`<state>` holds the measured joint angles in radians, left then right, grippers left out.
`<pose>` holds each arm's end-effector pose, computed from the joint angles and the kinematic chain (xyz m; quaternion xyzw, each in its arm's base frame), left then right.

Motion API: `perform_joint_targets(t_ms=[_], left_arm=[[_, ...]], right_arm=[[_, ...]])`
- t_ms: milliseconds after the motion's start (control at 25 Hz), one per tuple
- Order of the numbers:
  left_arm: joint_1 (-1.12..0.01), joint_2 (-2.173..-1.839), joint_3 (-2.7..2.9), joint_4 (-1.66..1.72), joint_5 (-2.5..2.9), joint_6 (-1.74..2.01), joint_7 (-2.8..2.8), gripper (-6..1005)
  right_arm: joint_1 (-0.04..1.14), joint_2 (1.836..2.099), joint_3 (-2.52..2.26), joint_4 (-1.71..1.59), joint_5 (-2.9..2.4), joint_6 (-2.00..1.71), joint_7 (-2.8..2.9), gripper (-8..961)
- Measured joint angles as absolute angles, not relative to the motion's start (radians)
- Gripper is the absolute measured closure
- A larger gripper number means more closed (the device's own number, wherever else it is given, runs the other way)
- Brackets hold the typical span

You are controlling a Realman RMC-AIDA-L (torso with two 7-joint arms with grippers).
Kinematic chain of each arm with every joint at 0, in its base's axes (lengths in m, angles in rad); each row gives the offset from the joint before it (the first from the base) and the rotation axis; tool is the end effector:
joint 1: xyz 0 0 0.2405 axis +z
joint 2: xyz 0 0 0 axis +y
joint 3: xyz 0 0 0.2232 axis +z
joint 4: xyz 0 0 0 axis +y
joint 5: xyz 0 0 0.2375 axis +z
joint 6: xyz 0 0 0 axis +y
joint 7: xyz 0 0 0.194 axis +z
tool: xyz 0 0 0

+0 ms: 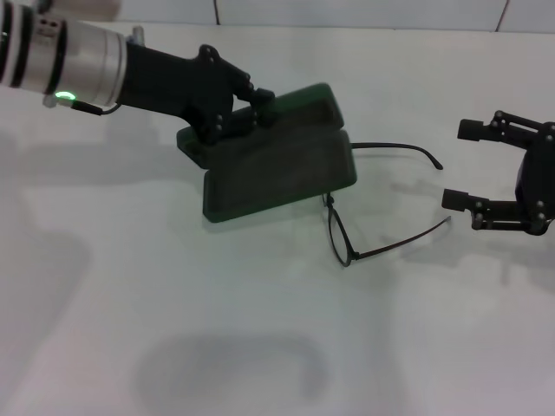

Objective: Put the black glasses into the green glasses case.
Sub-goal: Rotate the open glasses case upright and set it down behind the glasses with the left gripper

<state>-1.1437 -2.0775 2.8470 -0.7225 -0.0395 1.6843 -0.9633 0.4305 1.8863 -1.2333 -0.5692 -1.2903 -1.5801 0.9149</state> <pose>-0.1784 0.4110 -0.0078 -0.9881 0.0146 -0.0991 0.1166 0.2122 0.3442 0.0056 -0.9331 -0.0094 0.3159 0.1719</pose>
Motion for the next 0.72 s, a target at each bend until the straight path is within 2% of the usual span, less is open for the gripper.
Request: perform_joint_targets(t_ms=[360, 720], left_arm=[[-1.105, -2.088, 2.847, -0.801, -0.001, 1.65, -0.98, 794], [-1.118, -2.093, 2.847, -0.702, 0.072, 1.559, -1.025, 793]], right_arm=[[0.43, 1.883, -1.233, -0.569, -1.291, -1.58, 0.91, 115], [0.425, 1.879, -1.233, -0.569, -1.303, -1.598, 0.91, 115]])
